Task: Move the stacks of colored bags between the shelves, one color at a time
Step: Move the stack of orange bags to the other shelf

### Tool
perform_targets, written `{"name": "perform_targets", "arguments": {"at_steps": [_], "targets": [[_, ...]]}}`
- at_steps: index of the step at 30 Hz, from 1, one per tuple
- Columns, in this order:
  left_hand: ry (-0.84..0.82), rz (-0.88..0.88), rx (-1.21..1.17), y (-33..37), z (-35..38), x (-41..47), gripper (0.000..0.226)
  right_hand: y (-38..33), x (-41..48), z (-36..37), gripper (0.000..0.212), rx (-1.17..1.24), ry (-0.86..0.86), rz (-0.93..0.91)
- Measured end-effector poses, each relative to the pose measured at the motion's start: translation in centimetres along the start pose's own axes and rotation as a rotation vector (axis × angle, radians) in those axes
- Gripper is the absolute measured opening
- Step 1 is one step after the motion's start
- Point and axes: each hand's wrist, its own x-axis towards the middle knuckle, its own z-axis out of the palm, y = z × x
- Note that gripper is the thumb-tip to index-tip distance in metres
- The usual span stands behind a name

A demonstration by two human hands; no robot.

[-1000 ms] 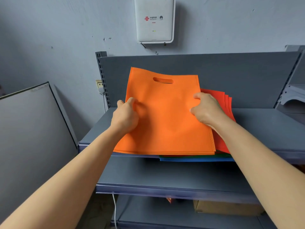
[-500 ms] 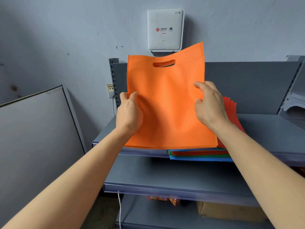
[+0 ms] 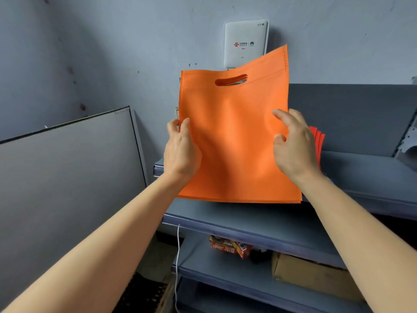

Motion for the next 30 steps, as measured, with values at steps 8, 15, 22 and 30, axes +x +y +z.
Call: {"name": "perform_targets", "arguments": {"at_steps": [8,15,22,30], "targets": [[0.097,-0.066,0.057,-0.9,-5.6,-5.3,0.058,-4.0,-3.6,-0.9,0.053,0.105,-0.066,-0.062],[0.201,-0.128,0.093,-4.5,-12.7,-8.9,0.057,-10.6,-6.5,0.9,0.052,0.197,-0.095,-0.151],[0.386,-0.213,0.171,-11.7,-25.2,-14.9,0.058,-23.5,-13.0,5.3,0.052,0.347,-0.185,-0.241],[0.551,-0.336,0.315,-20.3,-41.0,-25.4,0.054,-40.1,-23.8,8.8,0.053,0.506,-0.344,-0.346]]}}
